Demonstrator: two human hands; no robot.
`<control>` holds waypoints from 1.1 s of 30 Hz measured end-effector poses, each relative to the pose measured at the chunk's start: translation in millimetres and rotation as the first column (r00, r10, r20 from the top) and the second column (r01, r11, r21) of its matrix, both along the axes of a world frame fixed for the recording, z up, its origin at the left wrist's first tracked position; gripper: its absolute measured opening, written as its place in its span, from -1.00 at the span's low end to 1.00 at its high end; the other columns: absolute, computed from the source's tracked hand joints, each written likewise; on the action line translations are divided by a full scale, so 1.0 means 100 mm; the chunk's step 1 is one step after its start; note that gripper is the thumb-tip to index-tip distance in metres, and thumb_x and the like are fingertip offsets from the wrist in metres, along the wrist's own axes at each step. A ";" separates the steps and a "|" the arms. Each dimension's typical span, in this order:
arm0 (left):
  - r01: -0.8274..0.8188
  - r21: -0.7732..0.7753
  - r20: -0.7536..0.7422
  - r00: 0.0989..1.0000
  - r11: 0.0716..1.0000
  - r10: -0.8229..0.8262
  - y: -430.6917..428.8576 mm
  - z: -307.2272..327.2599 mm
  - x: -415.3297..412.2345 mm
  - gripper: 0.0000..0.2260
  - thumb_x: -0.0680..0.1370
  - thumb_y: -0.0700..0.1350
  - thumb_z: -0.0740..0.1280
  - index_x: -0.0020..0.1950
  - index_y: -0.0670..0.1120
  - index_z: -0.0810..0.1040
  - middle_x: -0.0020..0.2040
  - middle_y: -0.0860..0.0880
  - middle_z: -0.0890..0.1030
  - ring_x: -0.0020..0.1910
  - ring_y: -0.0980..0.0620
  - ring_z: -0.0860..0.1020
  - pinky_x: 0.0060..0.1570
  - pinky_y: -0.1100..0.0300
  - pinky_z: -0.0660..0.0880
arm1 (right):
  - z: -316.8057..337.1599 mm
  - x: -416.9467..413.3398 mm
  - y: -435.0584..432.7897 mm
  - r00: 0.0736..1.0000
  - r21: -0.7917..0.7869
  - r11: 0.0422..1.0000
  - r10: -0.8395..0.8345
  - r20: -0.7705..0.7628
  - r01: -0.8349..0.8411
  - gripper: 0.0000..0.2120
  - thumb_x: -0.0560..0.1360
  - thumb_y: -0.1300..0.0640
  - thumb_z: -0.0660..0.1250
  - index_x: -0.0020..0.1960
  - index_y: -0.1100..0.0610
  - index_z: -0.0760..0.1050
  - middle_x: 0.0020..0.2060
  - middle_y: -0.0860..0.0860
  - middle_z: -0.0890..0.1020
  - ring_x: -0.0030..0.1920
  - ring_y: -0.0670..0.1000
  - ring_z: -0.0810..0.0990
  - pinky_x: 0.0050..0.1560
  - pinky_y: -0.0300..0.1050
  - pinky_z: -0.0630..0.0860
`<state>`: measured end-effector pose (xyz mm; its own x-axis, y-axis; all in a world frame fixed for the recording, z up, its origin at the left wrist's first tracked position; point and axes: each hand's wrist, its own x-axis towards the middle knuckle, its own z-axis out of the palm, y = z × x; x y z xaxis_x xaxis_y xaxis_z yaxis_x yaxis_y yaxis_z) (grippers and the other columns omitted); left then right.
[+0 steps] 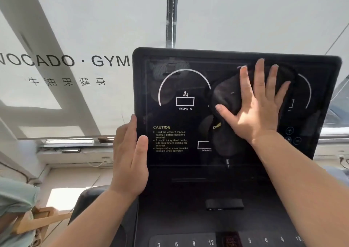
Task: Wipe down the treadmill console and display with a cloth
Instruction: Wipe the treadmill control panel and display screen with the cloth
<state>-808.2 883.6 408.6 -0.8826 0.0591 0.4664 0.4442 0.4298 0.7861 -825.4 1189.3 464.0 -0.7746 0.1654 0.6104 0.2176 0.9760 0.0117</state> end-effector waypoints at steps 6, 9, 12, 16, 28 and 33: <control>0.006 0.023 0.039 0.999 1.000 -0.007 0.01 -0.01 0.00 -0.31 0.62 0.29 -0.13 0.62 -0.08 0.22 0.25 0.01 0.44 0.33 0.14 0.33 0.42 0.25 0.19 | 0.34 -0.39 -0.85 0.998 -0.086 0.996 0.002 -0.063 -0.007 0.00 0.49 -0.56 0.01 0.68 0.00 -0.21 0.67 0.13 -0.16 0.63 0.36 -0.22 0.51 0.54 -0.20; 0.011 0.101 0.073 0.997 0.995 -0.018 -0.01 -0.01 -0.03 -0.23 0.58 0.43 -0.14 0.61 -0.03 0.25 0.28 0.06 0.43 0.39 0.02 0.38 0.45 -0.10 0.28 | 0.23 -0.45 -1.32 0.987 0.067 0.986 0.157 -0.023 -0.155 -0.05 0.51 -0.54 0.01 0.69 -0.02 -0.12 0.68 0.09 -0.12 0.64 0.32 -0.19 0.51 0.52 -0.19; 0.008 0.187 0.077 0.997 0.982 -0.023 -0.04 -0.02 -0.06 -0.21 0.56 0.48 -0.10 0.58 -0.01 0.31 0.29 0.17 0.45 0.42 -0.04 0.41 0.40 -0.24 0.34 | 0.04 -0.38 -1.44 0.957 0.179 0.940 0.290 0.023 -0.289 -0.14 0.54 -0.48 0.07 0.69 -0.07 -0.03 0.68 0.03 -0.05 0.66 0.25 -0.14 0.54 0.46 -0.16; -0.033 0.181 0.077 0.997 0.983 0.019 0.06 0.01 -0.03 -0.21 0.56 0.46 -0.11 0.57 -0.03 0.34 0.24 0.34 0.43 0.39 0.00 0.44 0.39 -0.19 0.37 | -0.12 -0.21 -0.96 0.951 0.210 0.931 0.308 -0.017 -0.297 -0.15 0.51 -0.46 0.17 0.67 -0.09 0.08 0.68 0.01 0.04 0.66 0.21 -0.06 0.57 0.41 -0.12; 0.040 0.308 0.170 0.981 0.951 -0.096 -0.08 -0.04 -0.07 -0.23 0.52 0.53 -0.06 0.56 0.10 0.34 0.42 0.23 0.43 0.52 0.02 0.33 0.48 -0.21 0.27 | 0.29 -0.36 -0.80 0.987 -0.238 0.965 -0.134 -0.093 0.109 -0.05 0.52 -0.54 -0.07 0.68 0.02 -0.20 0.67 0.13 -0.17 0.63 0.35 -0.22 0.52 0.52 -0.17; 0.043 0.313 0.161 0.982 0.949 -0.097 -0.10 0.00 -0.05 -0.25 0.52 0.51 -0.08 0.54 0.10 0.37 0.32 0.33 0.48 0.44 0.12 0.41 0.43 -0.17 0.36 | 0.29 -0.57 -1.57 0.987 0.064 0.985 0.160 -0.035 -0.157 -0.12 0.54 -0.50 0.00 0.69 -0.06 -0.11 0.68 0.05 -0.11 0.64 0.30 -0.20 0.52 0.49 -0.21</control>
<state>-812.8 873.7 408.3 -0.9499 0.0020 0.3125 0.3101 0.1285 0.9420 -882.0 1032.2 492.6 -0.7630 0.0041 0.6464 0.0617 0.9959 0.0665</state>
